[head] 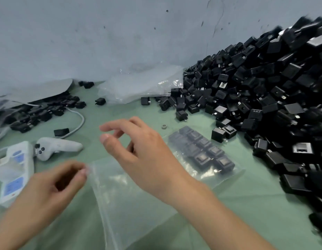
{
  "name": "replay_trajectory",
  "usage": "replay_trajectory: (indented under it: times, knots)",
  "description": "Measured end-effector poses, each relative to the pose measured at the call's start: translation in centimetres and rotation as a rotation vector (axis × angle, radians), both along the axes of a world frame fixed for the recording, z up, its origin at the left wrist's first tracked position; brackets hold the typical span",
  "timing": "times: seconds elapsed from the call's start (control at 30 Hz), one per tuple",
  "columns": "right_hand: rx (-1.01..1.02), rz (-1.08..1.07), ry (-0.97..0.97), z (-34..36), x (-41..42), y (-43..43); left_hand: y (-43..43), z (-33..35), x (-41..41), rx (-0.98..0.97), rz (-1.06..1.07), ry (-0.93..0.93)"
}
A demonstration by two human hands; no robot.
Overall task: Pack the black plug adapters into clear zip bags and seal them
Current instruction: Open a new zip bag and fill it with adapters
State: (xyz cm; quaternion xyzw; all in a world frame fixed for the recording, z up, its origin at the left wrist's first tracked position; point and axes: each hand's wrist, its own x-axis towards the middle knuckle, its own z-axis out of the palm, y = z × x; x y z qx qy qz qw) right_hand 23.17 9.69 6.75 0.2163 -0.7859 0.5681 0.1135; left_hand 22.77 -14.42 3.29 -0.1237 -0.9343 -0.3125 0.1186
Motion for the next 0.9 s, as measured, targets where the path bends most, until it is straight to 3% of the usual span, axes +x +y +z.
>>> replay_trajectory:
  times: [0.07,0.17,0.27,0.43,0.5,0.57,0.63,0.73,0.8,0.9]
  knots:
    - [-0.148,-0.041,-0.047,-0.2,0.0,-0.4,0.2,0.4,-0.5,0.309,0.102,0.037]
    - [-0.308,-0.063,-0.099,-0.5,0.3,-1.4,4.4,1.5,-0.1,0.777,-0.078,-0.121]
    - [-0.457,-0.036,-0.119,-0.4,0.7,-1.9,9.1,2.1,1.1,0.851,-0.278,-0.351]
    - [-0.46,0.02,-0.116,-0.9,0.8,-2.2,9.9,1.5,2.8,0.95,-0.25,-0.528]
    - [-0.378,0.074,-0.154,-1.4,0.9,-2.3,7.9,1.6,3.2,0.915,-0.196,-0.439]
    - [-0.21,0.086,-0.156,-1.8,0.8,-1.8,4.9,1.5,3.4,0.737,-0.036,-0.272]
    - [0.145,0.063,-0.049,-2.1,0.7,-0.8,1.5,0.9,4.1,0.561,0.147,-0.162]
    - [0.68,0.106,0.137,-2.7,0.4,0.1,-1.3,-0.7,5.2,0.353,0.253,-0.176]
    - [0.796,0.158,0.17,-2.9,0.5,-0.2,-1.1,-1.8,5.7,0.202,0.168,-0.221]
    - [0.768,0.202,0.247,-3.4,0.9,-0.9,1.0,-3.2,6.1,0.121,0.013,-0.171]
